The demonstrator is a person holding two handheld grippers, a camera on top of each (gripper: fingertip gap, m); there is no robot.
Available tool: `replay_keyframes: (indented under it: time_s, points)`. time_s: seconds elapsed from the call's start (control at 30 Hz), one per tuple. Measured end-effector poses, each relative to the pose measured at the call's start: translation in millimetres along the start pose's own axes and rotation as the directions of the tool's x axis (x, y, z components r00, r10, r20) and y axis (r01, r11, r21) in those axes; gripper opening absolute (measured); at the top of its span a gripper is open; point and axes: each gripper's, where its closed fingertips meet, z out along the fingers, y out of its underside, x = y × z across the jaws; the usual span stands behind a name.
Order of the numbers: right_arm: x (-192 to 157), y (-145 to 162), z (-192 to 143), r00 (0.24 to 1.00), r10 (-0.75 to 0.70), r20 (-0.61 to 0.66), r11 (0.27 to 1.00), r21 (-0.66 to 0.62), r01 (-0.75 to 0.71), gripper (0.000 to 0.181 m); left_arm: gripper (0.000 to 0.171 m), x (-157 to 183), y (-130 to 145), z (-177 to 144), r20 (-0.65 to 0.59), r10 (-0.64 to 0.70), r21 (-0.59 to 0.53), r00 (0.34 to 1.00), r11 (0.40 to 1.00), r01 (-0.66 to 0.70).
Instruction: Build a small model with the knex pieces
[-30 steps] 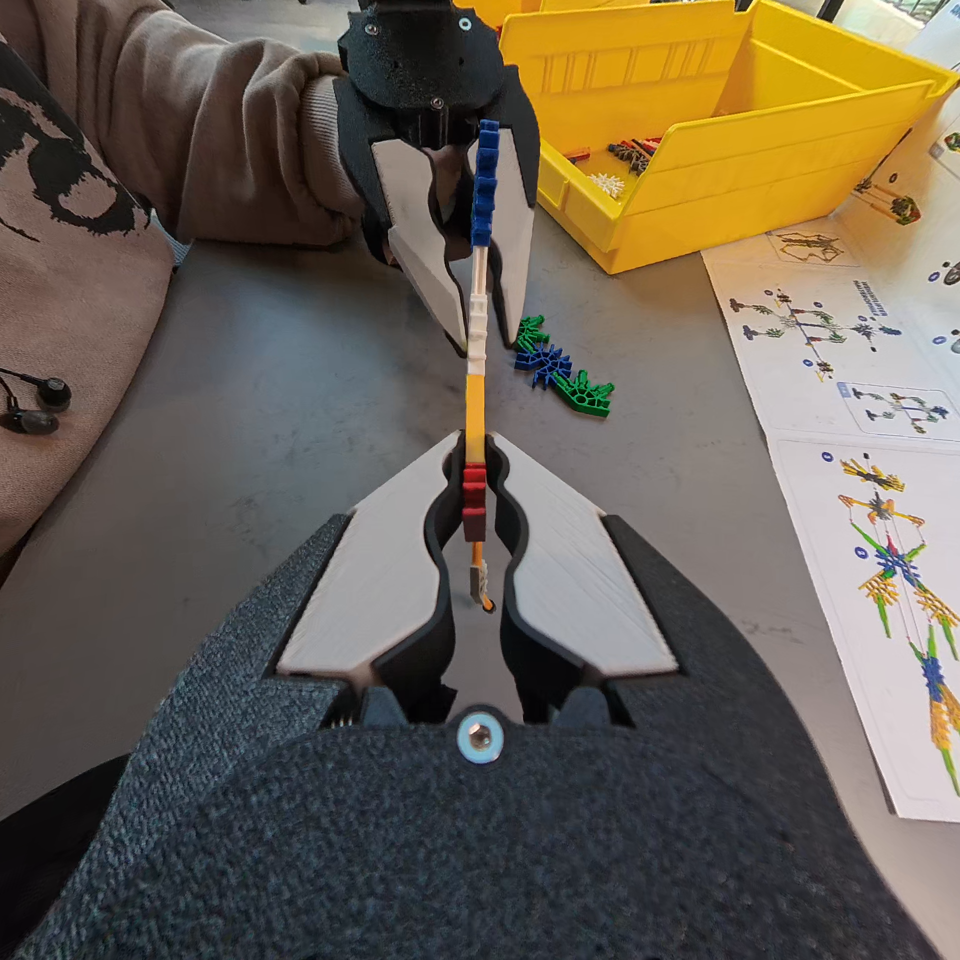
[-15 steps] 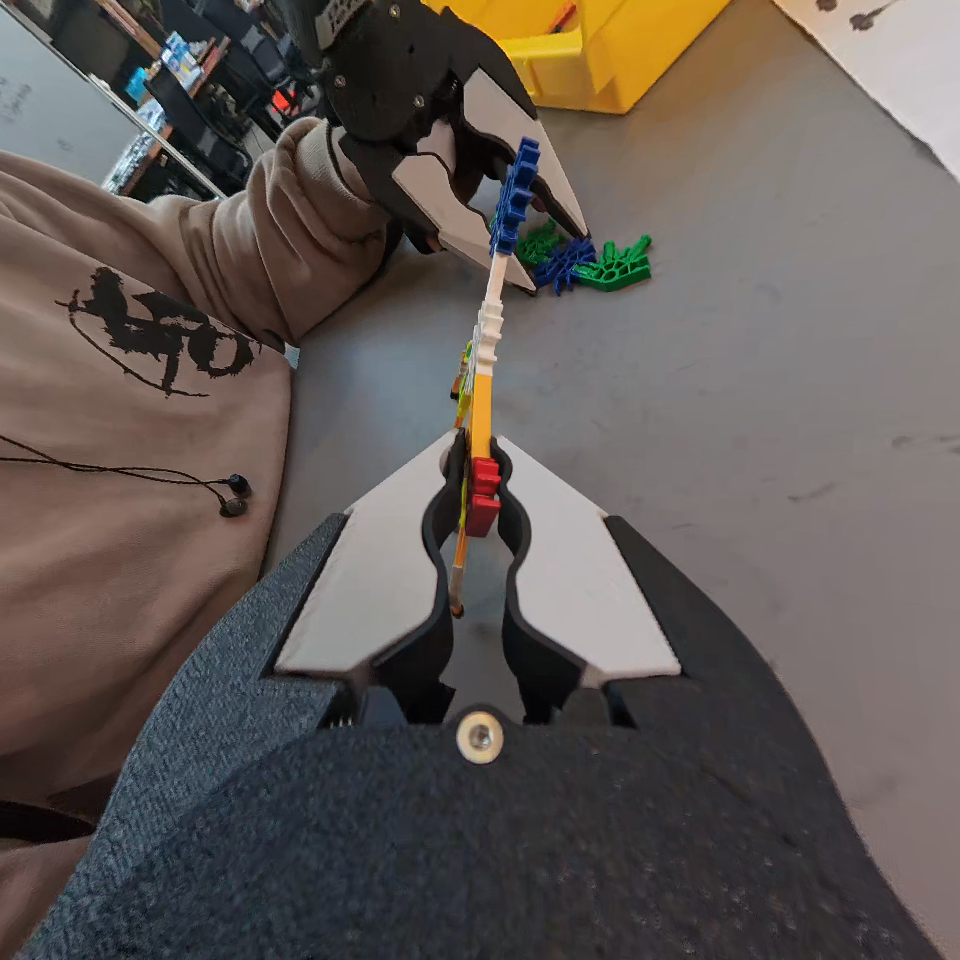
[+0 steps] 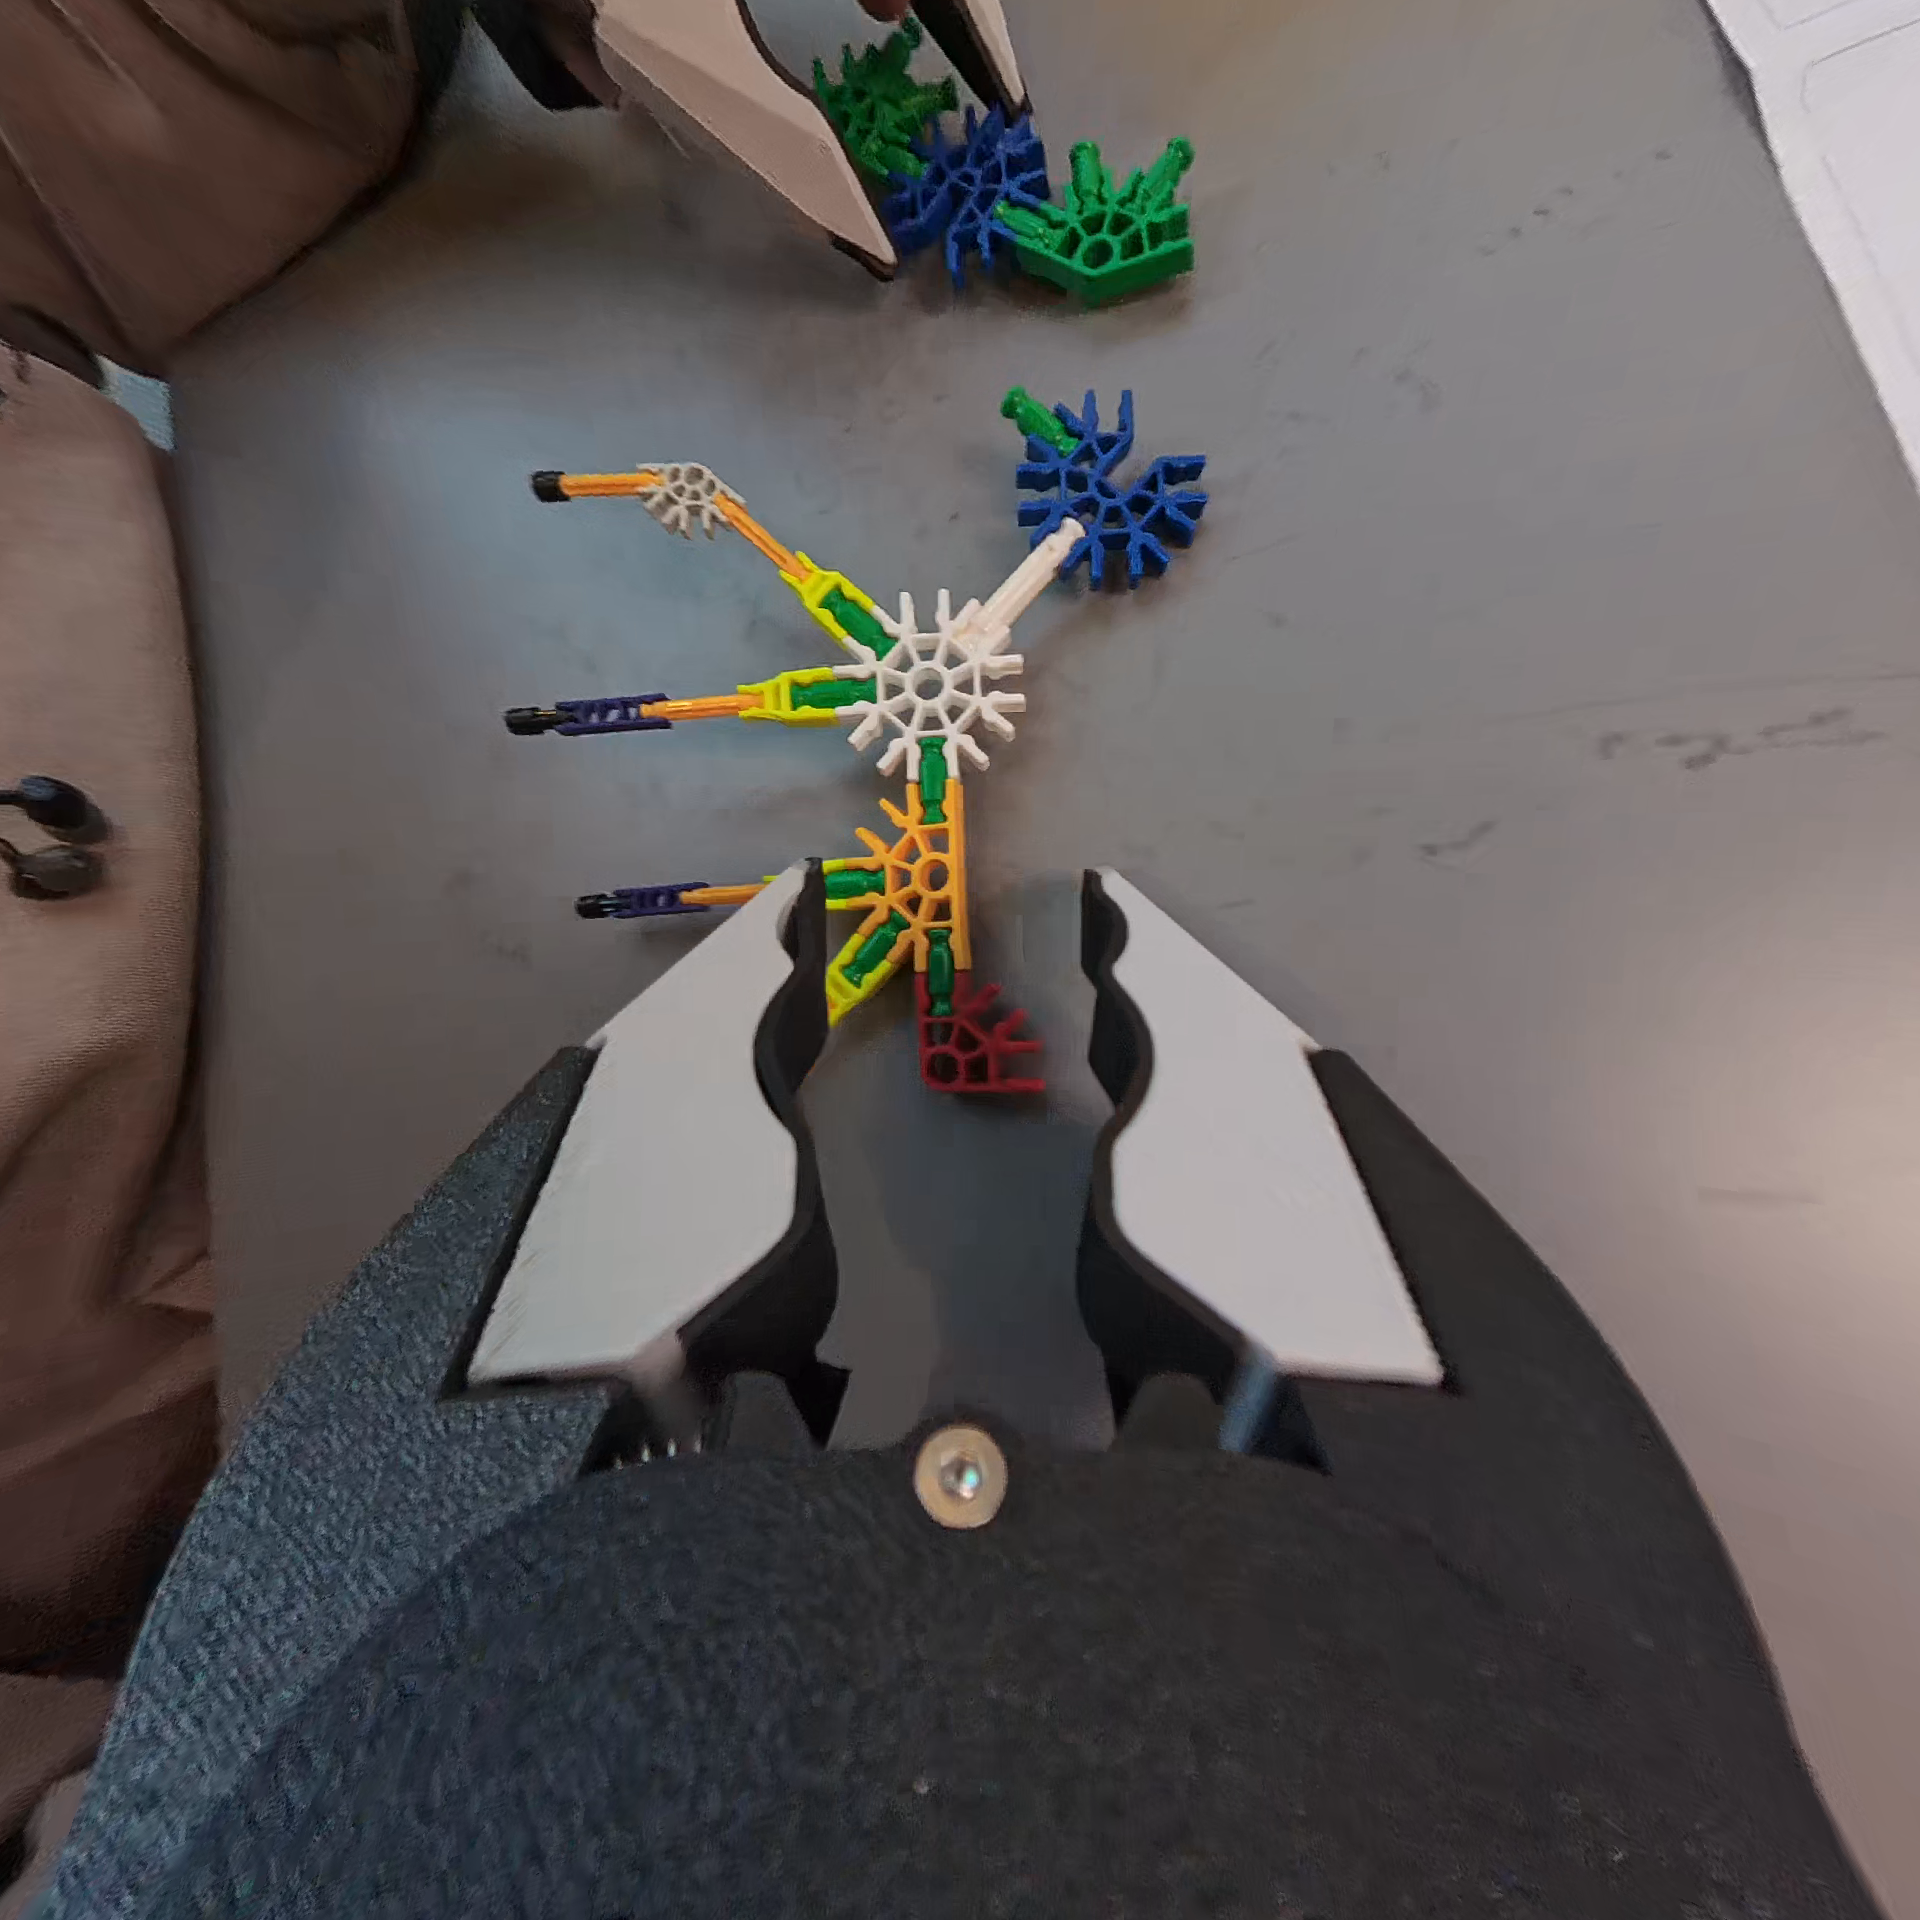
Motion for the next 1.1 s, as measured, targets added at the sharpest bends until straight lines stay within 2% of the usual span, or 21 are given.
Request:
replay_keyframes:
  time_s: [0.13,0.23,0.27,0.33,0.43,0.57,0.63,0.73,0.8,0.93,0.97,1.03,1.1]
  points:
    - [-2.6,-16.3,-4.1,0.993,-0.077,-0.086,0.997,0.022,0.079,0.06,0.036,-5.5,-8.6,-1.9,0.004,-0.049,0.057,0.999,0.997,0.048]
    - [-7.8,-17.3,12.4,0.963,-0.211,-0.168,0.976,-0.095,0.198,0.058,0.036,-6.0,-15.7,-4.0,0.0,-0.072,0.104,0.997,0.992,0.072]
    - [-8.6,-15.8,20.4,0.954,-0.237,-0.183,0.967,-0.138,0.214,0.052,0.035,-4.4,-18.7,-4.7,-0.007,-0.078,0.122,0.997,0.989,0.078]
    - [-6.4,-13.2,32.8,0.94,-0.273,-0.205,0.952,-0.202,0.232,0.025,0.036,0.9,-23.7,-5.0,-0.023,-0.081,0.15,0.996,0.985,0.084]
    - [-23.0,-23.1,37.4,0.938,-0.324,-0.12,0.941,-0.139,0.307,0.021,0.036,8.4,-24.7,-2.3,-0.022,-0.059,0.148,0.998,0.987,0.062]
    - [-34.6,-11.5,40.9,0.91,-0.411,-0.054,0.903,-0.162,0.398,0.021,0.036,17.4,-19.0,4.0,-0.028,-0.014,0.107,1.0,0.994,0.017]
    - [-44.4,-7.9,40.3,0.91,-0.415,0.003,0.901,-0.141,0.411,0.021,0.036,22.2,-12.1,9.0,-0.042,0.005,0.067,0.999,0.998,-0.002]
    - [-48.0,-2.0,38.5,0.908,-0.418,0.031,0.897,-0.145,0.418,0.022,0.036,22.9,-4.0,14.2,-0.01,0.077,0.021,0.997,0.997,-0.077]
    - [-47.9,-0.2,37.2,0.911,-0.41,0.036,0.9,-0.144,0.411,0.022,0.036,28.4,-3.5,12.9,-0.043,0.094,0.016,0.995,0.995,-0.094]
    - [-48.0,3.4,33.3,0.913,-0.404,0.045,0.903,-0.141,0.407,0.024,0.038,24.8,-13.8,-1.7,-0.117,0.005,0.074,0.993,0.997,0.004]
    - [-47.5,3.2,31.2,0.919,-0.391,0.046,0.909,-0.134,0.394,0.031,0.038,21.1,-16.6,-6.4,-0.143,-0.045,0.089,0.989,0.994,0.058]
    - [-46.2,-4.7,24.6,0.937,-0.346,0.042,0.934,-0.083,0.349,0.039,0.036,12.2,-17.1,-11.1,-0.188,-0.151,0.091,0.971,0.981,0.17]
    - [-47.8,-20.1,16.3,0.955,-0.294,0.046,0.956,0.003,0.294,0.044,0.036,6.9,-12.0,-8.2,-0.205,-0.2,0.062,0.958,0.974,0.216]
